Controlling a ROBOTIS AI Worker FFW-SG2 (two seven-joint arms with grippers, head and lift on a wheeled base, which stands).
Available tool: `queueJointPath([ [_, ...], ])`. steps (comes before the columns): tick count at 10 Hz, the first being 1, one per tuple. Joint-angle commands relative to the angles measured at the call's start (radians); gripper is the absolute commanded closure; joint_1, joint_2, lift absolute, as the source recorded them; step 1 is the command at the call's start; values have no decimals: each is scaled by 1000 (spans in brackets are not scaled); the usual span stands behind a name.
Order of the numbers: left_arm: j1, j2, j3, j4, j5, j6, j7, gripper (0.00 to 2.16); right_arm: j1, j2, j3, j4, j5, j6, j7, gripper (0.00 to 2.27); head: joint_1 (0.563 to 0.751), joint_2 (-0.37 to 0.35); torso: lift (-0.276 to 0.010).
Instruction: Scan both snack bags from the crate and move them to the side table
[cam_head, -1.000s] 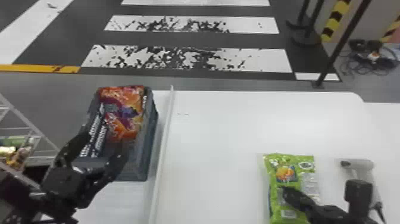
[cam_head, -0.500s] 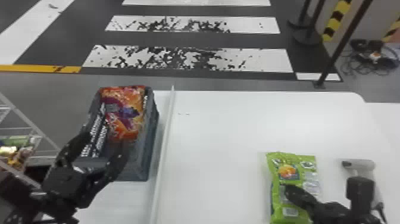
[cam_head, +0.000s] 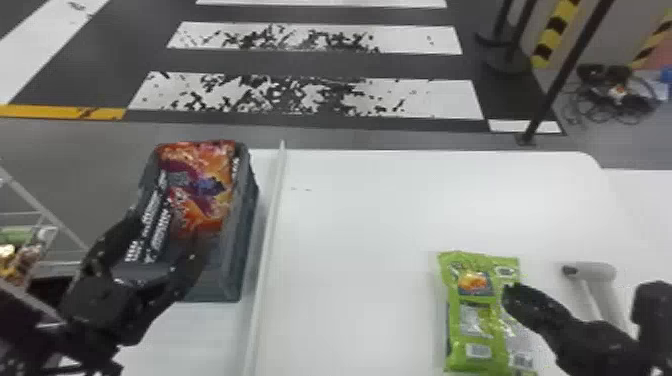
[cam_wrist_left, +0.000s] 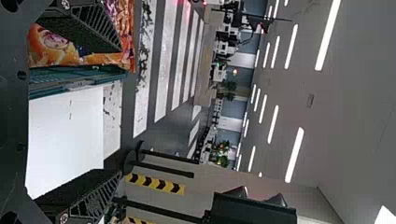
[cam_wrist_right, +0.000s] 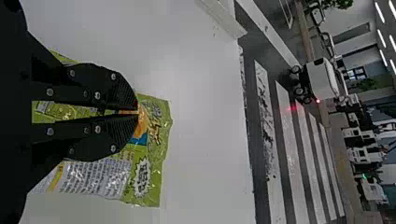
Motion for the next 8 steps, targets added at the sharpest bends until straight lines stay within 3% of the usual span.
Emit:
queueJointPath([
  [1,-4,0,0,2,0,0,0,76,-10,0,-68,-18,-1,17,-16,-2,695,-17,-29],
  [2,-4,3,0,3,0,0,-1,76,-27,-8,-105,-7,5,20,-21,16,695,-58,-29],
  [5,-5,3,-3,14,0,-6,-3,76,-74,-81,-165,108,14,-11,-25,56,695,-178,-29],
  [8,-4,3,-3,16,0,-9,-3,76,-133,-133,-192,272,16,-78,-25,63,695,-249,-29],
])
